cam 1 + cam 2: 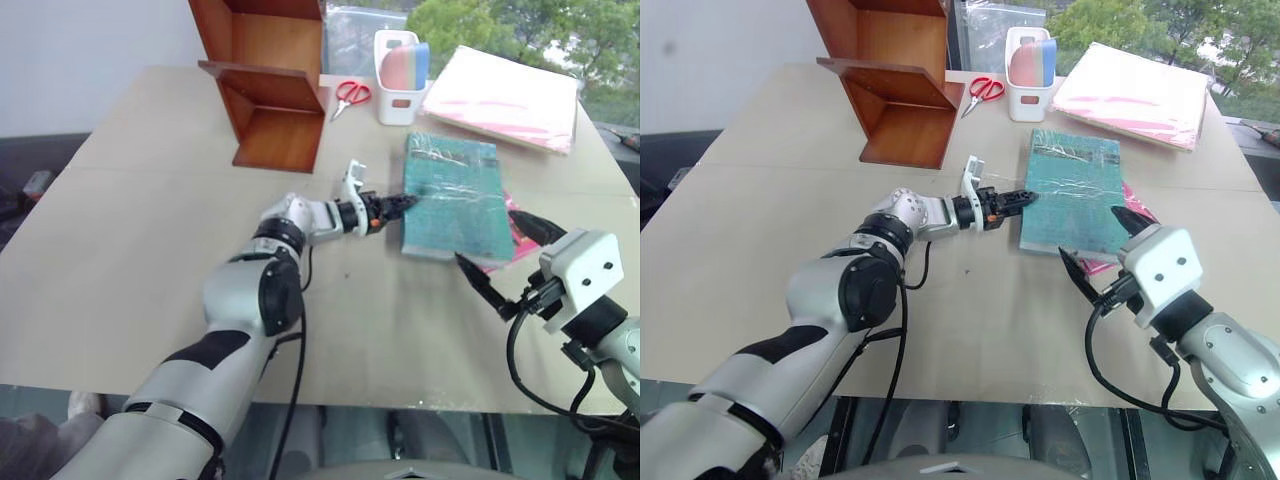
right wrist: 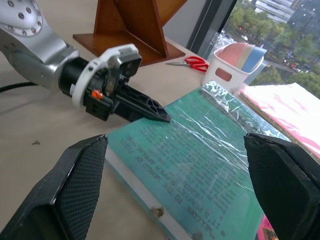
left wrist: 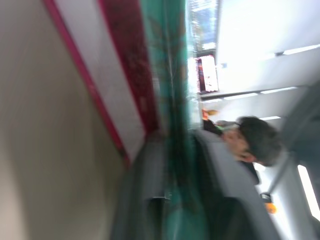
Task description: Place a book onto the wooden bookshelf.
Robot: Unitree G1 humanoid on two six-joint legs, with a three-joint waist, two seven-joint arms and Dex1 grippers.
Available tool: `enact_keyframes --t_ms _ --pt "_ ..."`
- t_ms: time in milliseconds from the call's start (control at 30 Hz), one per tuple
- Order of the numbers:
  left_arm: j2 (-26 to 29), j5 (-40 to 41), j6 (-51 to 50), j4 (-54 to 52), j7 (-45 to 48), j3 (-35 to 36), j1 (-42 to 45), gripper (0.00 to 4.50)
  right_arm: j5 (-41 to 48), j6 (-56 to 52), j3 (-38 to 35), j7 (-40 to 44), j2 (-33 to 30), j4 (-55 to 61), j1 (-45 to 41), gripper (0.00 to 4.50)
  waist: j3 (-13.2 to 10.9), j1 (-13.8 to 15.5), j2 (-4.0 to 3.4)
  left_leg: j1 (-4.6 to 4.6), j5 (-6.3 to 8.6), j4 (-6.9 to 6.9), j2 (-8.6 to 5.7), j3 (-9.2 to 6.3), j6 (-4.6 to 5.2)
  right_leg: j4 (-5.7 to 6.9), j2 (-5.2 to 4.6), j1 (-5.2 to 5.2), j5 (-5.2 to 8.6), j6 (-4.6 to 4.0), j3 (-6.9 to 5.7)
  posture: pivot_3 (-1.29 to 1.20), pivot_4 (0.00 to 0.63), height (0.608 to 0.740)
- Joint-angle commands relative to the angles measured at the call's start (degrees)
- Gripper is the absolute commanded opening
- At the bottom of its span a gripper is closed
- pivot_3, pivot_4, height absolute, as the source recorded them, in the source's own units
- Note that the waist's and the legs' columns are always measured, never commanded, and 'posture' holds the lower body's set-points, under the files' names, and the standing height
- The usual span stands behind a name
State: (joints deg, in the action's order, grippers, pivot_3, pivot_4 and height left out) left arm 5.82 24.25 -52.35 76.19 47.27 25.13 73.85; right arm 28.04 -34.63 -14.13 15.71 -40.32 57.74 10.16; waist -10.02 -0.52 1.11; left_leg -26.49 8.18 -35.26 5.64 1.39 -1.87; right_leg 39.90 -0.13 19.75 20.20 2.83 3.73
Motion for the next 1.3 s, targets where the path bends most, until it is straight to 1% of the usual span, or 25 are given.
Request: enact_keyframes --t_ms 33,67,200,300,433,500,533,633,700,767,867,967,1067,1167,1300 --pt "0.79 1.76 -4.43 -0.91 1.36 1.26 -0.13 0.09 0.14 1.23 -1.81 -0.12 -0.39 2.26 0.24 4.50 0.00 -0.01 0.00 0.00 0.00 0.00 0.00 0.00 0.00 0.00 0.00 0.00 0.00 0.00 0.00 0.00 0.150 0.740" --pt "0.70 2.41 -5.14 -1.10 0.81 1.86 -0.35 0.09 0.08 1.14 -1.91 0.02 -0.33 2.26 0.23 4.50 0.00 -0.04 0.00 0.00 0.00 0.00 0.00 0.00 0.00 0.00 0.00 0.00 0.00 0.00 0.00 0.00 0.150 0.740" --pt "-2.21 4.97 -3.17 -2.51 -8.62 5.31 -2.73 0.09 -0.30 0.34 -2.04 0.82 -0.08 2.14 -0.87 4.50 0.00 0.24 0.00 0.00 0.00 -0.01 0.00 -0.02 0.00 0.00 -0.01 -0.02 0.00 0.00 -0.01 0.00 0.150 0.740" --pt "-4.19 8.35 0.04 -4.33 -16.96 9.40 -4.97 0.09 -0.35 0.29 -2.05 1.44 -0.12 1.76 -1.56 4.50 0.03 0.25 0.00 0.00 0.00 -0.04 0.00 -0.04 0.00 0.01 -0.02 -0.03 0.00 0.00 -0.02 0.00 0.150 0.740" --pt "-6.76 11.01 -1.20 -9.77 -21.64 10.62 -7.38 0.09 -0.30 0.28 -2.28 2.43 -0.14 1.17 -2.25 4.50 0.05 0.01 -0.02 0.01 -0.02 -0.08 0.00 -0.06 -0.02 0.09 -0.01 -0.04 -0.01 0.00 -0.03 0.00 0.150 0.740" --pt "-8.53 12.61 -2.35 -14.09 -24.53 11.06 -8.81 0.82 -0.16 0.33 -2.31 3.21 -0.47 0.54 -2.97 4.50 0.06 -0.04 -0.03 0.02 -0.03 -0.08 0.00 -0.06 -0.03 0.09 -0.01 -0.05 -0.01 0.00 -0.03 0.00 0.150 0.740" --pt "-9.12 13.51 -3.65 -16.14 -25.31 11.08 -9.31 1.04 -0.06 0.32 -2.32 3.56 -0.51 0.34 -3.27 4.50 0.06 -0.02 -0.02 0.02 -0.03 -0.08 -0.01 -0.06 -0.03 0.10 -0.01 -0.06 -0.01 0.00 -0.03 0.00 0.150 0.740" --pt "-10.65 16.54 -8.48 -22.00 -27.88 11.21 -10.60 2.38 0.12 0.07 -2.43 4.49 -0.62 -0.13 -4.07 4.50 0.06 -0.02 -0.03 0.02 -0.04 -0.09 -0.01 -0.08 -0.04 0.09 -0.01 -0.05 -0.01 0.00 -0.03 0.00 0.150 0.740" --pt "-10.72 17.46 -11.76 -24.17 -28.26 10.18 -11.10 3.21 0.24 -0.20 -2.55 4.95 -0.74 -0.44 -4.65 4.50 0.06 -0.02 -0.03 0.02 -0.04 -0.08 -0.02 -0.08 -0.04 0.08 -0.01 -0.05 -0.01 0.00 -0.03 0.00 0.150 0.740" --pt "-9.39 16.81 -12.55 -23.20 -26.02 8.35 -10.82 3.21 0.33 -0.47 -2.46 5.18 -0.79 -0.77 -5.34 4.50 0.06 0.00 -0.03 0.02 -0.04 -0.08 -0.02 -0.08 -0.05 0.08 -0.02 -0.05 -0.01 0.00 -0.03 0.00 0.150 0.740" --pt "-6.31 13.81 -10.68 -17.20 -20.46 4.91 -8.42 3.21 0.22 -0.73 -2.09 5.47 -0.65 -0.89 -5.86 4.50 0.06 -0.04 -0.03 0.02 -0.05 -0.08 -0.03 -0.09 -0.06 0.08 -0.01 -0.05 -0.01 0.00 -0.04 0.00 0.150 0.740" --pt "-4.36 11.03 -5.19 -10.44 -16.43 3.06 -5.45 3.21 0.09 -1.07 -1.94 5.41 -0.59 -0.71 -6.12 4.50 0.06 -0.01 -0.03 0.02 -0.06 -0.07 -0.04 -0.10 -0.06 0.08 -0.01 -0.04 -0.01 0.00 -0.06 0.00 0.150 0.740" --pt "-3.59 8.39 -0.82 -5.63 -12.37 1.56 -2.88 3.21 -0.05 -1.65 -2.32 4.94 -0.48 0.12 -5.81 4.50 0.06 0.14 -0.03 0.02 -0.05 -0.07 -0.07 -0.10 -0.06 0.06 -0.03 -0.05 -0.01 0.00 -0.06 0.00 0.150 0.740" --pt "-3.83 5.84 2.10 -3.30 -9.09 -0.15 -1.25 3.21 0.28 -2.27 -3.03 4.67 -0.26 1.51 -4.58 4.50 0.06 0.18 -0.02 0.01 -0.05 -0.05 -0.08 -0.10 -0.06 0.04 -0.03 -0.04 -0.01 0.00 -0.06 0.00 0.150 0.740" --pt "-3.99 4.18 4.31 -1.58 -7.65 -0.42 -0.41 3.21 2.06 -0.59 -5.24 5.27 -1.50 2.26 -0.43 4.50 0.06 0.25 -0.02 0.00 -0.05 -0.01 -0.08 -0.10 -0.06 0.02 -0.03 -0.03 0.00 0.00 -0.07 0.00 0.150 0.740"
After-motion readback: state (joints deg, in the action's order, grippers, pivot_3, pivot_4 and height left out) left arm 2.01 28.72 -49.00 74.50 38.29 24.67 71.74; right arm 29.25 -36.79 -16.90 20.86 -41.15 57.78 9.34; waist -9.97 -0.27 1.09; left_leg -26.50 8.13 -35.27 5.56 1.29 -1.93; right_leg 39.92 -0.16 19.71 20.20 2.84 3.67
